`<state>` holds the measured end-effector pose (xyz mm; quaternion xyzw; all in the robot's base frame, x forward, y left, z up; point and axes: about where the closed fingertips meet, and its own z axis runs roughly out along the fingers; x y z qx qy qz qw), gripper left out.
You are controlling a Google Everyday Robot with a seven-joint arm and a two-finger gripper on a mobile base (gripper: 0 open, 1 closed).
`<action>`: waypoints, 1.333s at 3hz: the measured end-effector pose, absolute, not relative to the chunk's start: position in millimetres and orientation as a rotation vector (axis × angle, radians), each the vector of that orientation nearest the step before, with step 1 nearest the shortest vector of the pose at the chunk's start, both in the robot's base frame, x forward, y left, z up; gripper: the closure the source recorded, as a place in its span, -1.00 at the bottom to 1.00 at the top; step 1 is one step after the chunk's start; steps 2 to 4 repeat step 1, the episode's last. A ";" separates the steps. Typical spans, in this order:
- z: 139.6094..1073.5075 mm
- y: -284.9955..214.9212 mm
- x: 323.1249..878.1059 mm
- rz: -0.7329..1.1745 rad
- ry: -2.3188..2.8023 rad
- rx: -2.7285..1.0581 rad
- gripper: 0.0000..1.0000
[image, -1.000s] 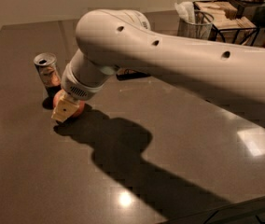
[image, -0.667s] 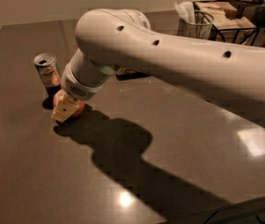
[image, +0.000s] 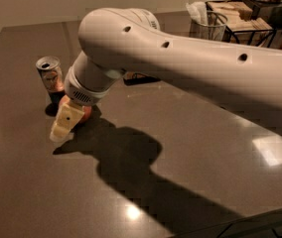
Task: Move apple near redbull can
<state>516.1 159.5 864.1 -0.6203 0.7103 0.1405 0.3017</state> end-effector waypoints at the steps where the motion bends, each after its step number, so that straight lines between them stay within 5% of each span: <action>1: 864.1 159.6 516.1 0.373 1.884 -1.645 -1.00; 4: 864.1 159.6 516.1 0.373 1.884 -1.645 -1.00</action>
Offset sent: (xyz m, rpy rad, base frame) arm 0.0000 0.0000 0.0000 0.0000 0.0000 0.0000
